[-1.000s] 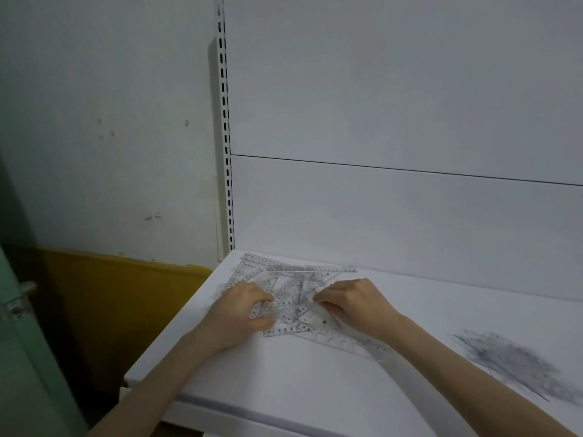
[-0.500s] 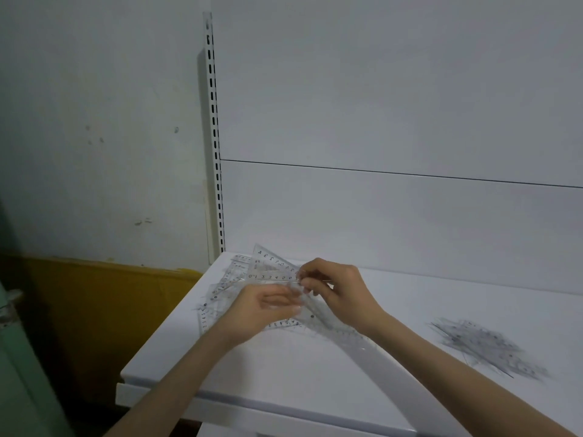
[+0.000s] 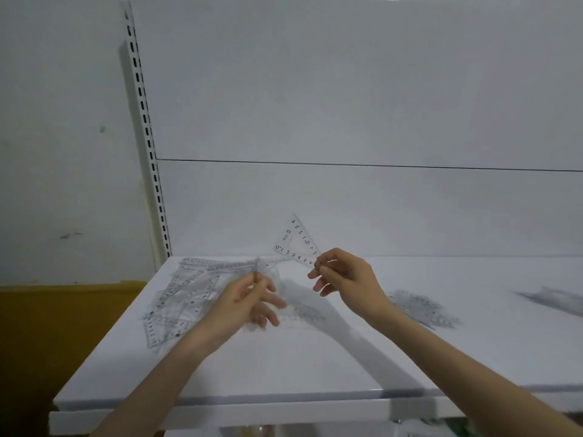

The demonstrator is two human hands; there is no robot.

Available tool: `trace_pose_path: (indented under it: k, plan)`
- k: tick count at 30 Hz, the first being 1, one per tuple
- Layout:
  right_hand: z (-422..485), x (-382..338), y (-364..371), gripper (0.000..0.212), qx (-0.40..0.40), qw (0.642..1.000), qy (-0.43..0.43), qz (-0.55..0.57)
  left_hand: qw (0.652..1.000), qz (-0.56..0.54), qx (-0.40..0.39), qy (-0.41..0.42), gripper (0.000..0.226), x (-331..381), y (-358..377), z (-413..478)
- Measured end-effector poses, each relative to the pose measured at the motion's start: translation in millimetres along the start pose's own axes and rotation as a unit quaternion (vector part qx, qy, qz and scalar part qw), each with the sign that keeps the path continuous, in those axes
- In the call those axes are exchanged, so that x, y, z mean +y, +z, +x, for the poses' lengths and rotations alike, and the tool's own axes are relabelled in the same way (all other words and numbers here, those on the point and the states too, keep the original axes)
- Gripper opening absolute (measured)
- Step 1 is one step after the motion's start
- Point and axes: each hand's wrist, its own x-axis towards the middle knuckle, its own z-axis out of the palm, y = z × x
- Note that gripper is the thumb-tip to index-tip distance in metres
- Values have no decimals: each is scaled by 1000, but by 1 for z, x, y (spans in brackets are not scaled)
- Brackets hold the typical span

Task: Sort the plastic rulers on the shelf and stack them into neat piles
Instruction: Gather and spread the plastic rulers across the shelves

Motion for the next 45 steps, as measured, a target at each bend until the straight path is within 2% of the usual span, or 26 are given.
trace_pose_path:
  k: [4, 7, 10, 13, 15, 19, 23, 27, 30, 33, 34, 36, 39, 41, 43, 45]
  plan:
    - [-29, 6, -49, 17, 47, 996, 52, -62, 998, 38, -46, -15, 18, -7, 30, 19]
    - [-58, 14, -93, 21, 105, 985, 84, -112, 996, 0, -86, -32, 36, -7, 64, 34]
    - [-94, 19, -141, 31, 153, 965, 94, -191, 992, 43, -120, -14, 46, -7, 105, 39]
    - [-127, 21, -193, 33, 186, 927, 124, -302, 977, 145, -152, 35, 33, -6, 144, 37]
    - [-143, 22, -226, 34, 218, 903, 157, -334, 967, 180, -169, 64, 29, -3, 165, 37]
    - [-163, 31, -290, 33, 284, 867, 180, -368, 958, 199, -189, 86, 23, 1, 198, 51]
    - [-167, 51, -354, 30, 303, 842, 178, -409, 964, 196, -146, 105, 11, 3, 238, 71]
    - [-146, 75, -404, 27, 257, 836, 149, -461, 975, 184, -97, 81, 25, 3, 283, 92]
    - [-122, 94, -428, 22, 190, 840, 142, -487, 973, 203, -66, 86, 44, 1, 307, 103]
    - [-102, 110, -440, 25, 115, 839, 134, -515, 969, 232, -43, 76, 52, -3, 317, 107]
    - [-99, 114, -442, 26, 79, 829, 129, -538, 968, 240, -35, 71, 52, -4, 318, 108]
    - [-94, 124, -448, 39, 20, 787, 130, -603, 966, 248, -26, 62, 52, -6, 321, 110]
    - [-94, 124, -447, 53, 29, 754, 77, -652, 964, 257, -27, 59, 53, -5, 328, 109]
    - [-91, 117, -436, 57, 41, 773, 7, -633, 962, 261, -32, 72, 55, -3, 334, 107]
    - [-87, 105, -415, 61, 8, 832, -42, -554, 959, 269, -34, 86, 55, 0, 338, 104]
    - [-85, 88, -386, 57, -60, 888, -16, -455, 957, 271, -31, 95, 55, 3, 340, 101]
